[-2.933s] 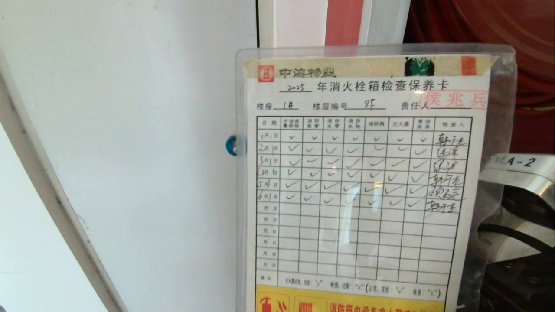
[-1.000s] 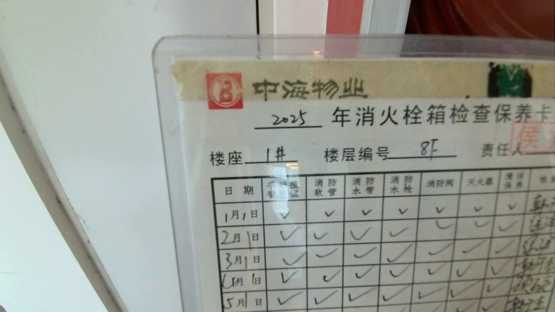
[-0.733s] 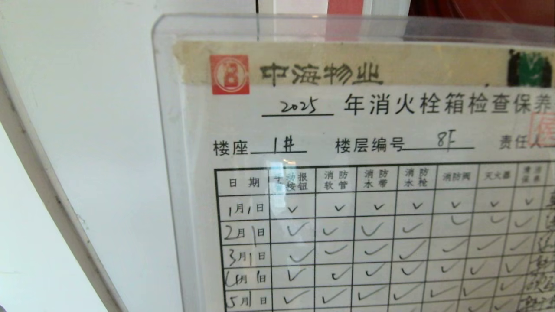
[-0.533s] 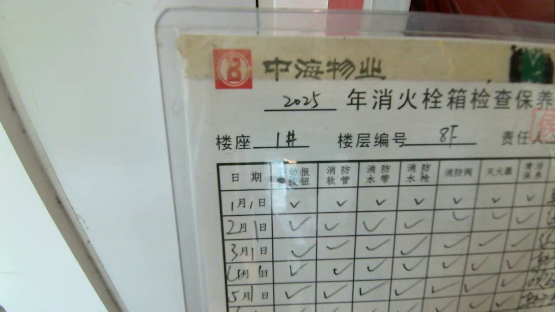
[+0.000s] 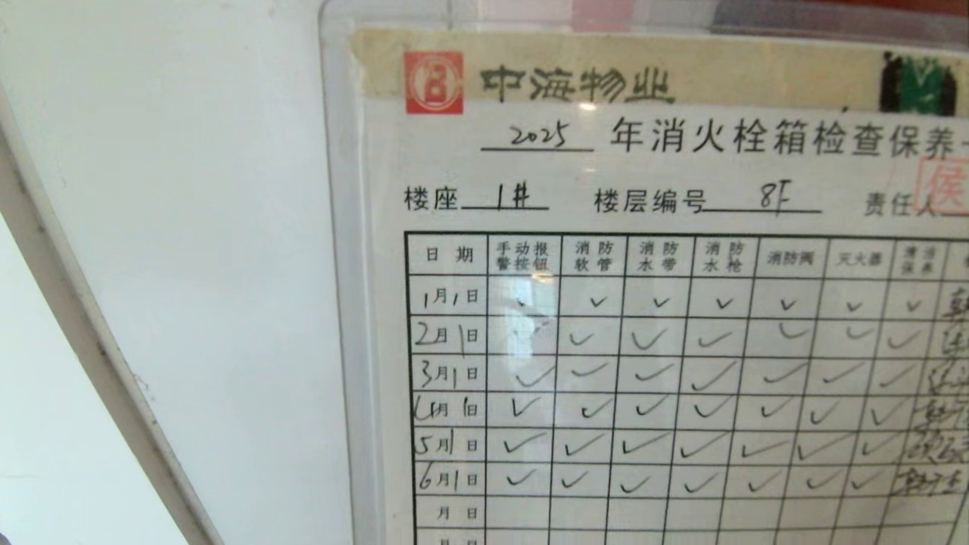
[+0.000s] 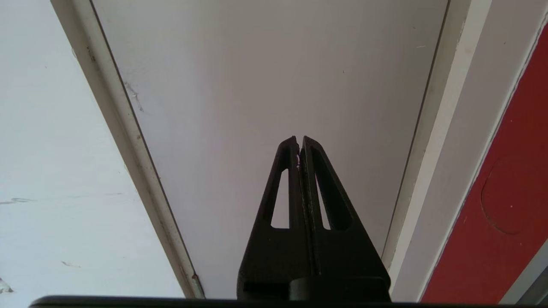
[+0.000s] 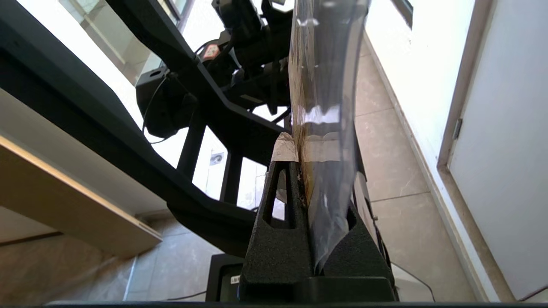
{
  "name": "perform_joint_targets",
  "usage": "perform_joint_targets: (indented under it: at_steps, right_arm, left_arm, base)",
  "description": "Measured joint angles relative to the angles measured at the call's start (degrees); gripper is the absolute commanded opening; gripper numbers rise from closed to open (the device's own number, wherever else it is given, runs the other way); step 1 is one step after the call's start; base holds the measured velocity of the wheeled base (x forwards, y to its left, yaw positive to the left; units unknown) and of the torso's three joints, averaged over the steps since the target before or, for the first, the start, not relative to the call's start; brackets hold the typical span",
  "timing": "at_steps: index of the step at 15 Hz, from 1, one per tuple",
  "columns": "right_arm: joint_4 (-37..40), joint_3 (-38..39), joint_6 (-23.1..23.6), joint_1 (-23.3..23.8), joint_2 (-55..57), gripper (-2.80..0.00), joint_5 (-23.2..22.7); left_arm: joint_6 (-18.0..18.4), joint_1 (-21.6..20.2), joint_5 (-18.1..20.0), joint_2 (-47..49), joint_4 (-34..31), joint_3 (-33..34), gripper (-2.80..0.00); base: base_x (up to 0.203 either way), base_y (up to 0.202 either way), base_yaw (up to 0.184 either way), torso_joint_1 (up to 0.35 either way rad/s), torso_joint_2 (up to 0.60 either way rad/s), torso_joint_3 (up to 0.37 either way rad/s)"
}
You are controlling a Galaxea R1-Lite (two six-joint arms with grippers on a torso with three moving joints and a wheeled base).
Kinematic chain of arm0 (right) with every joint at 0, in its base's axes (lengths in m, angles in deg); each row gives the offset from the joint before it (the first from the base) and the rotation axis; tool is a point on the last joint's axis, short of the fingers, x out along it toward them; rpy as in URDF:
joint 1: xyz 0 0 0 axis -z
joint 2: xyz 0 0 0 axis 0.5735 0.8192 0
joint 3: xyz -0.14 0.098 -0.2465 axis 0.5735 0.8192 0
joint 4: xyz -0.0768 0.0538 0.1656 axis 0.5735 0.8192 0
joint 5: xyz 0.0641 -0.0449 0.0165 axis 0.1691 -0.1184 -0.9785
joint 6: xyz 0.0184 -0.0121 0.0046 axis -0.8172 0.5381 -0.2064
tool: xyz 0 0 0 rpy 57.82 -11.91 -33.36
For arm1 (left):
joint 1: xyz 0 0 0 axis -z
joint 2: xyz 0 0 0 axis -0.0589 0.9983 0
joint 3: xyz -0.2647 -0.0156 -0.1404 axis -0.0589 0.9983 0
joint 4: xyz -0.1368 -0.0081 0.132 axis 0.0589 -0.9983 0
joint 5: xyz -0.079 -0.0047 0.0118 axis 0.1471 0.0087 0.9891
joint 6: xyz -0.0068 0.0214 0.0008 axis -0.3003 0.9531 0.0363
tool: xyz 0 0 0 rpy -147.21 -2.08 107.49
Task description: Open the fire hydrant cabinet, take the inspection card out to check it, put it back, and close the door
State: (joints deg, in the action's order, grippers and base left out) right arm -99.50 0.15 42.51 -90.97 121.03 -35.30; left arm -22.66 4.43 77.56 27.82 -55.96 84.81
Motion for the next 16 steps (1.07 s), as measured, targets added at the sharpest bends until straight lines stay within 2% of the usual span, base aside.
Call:
perform_joint_targets:
  at_steps: [7,9,12,14,16]
  right_arm:
    - [-0.21,-0.24,0.11,3.52,0.35,-2.80,0.41]
    - [-0.13,-0.41,0.09,4.96,-0.19,-2.80,1.95]
    - [2.43,-0.40,0.00,7.65,-3.87,-2.80,8.41]
    - [8.58,-1.28,0.12,10.03,-7.56,-2.80,12.34]
    - [18.80,-5.75,0.97,12.12,-11.34,-2.80,16.98]
  left_arm:
    - [0.01,0.00,0.02,0.00,-0.02,0.00,-2.80]
    - [-0.01,0.00,0.02,0.00,-0.01,0.00,-2.80]
    - [-0.01,0.00,0.00,0.00,-0.02,0.00,-2.80]
    - [0.01,0.00,0.02,0.00,-0.02,0.00,-2.80]
    - [0.01,0.00,0.02,0.00,0.00,0.00,-2.80]
  base:
    - [0.000,0.000,0.000,0.000,0.00,0.000]
    - [0.000,0.000,0.000,0.000,0.00,0.000]
    - [0.000,0.000,0.000,0.000,0.00,0.000]
    - [0.000,0.000,0.000,0.000,0.00,0.000]
    - [0.000,0.000,0.000,0.000,0.00,0.000]
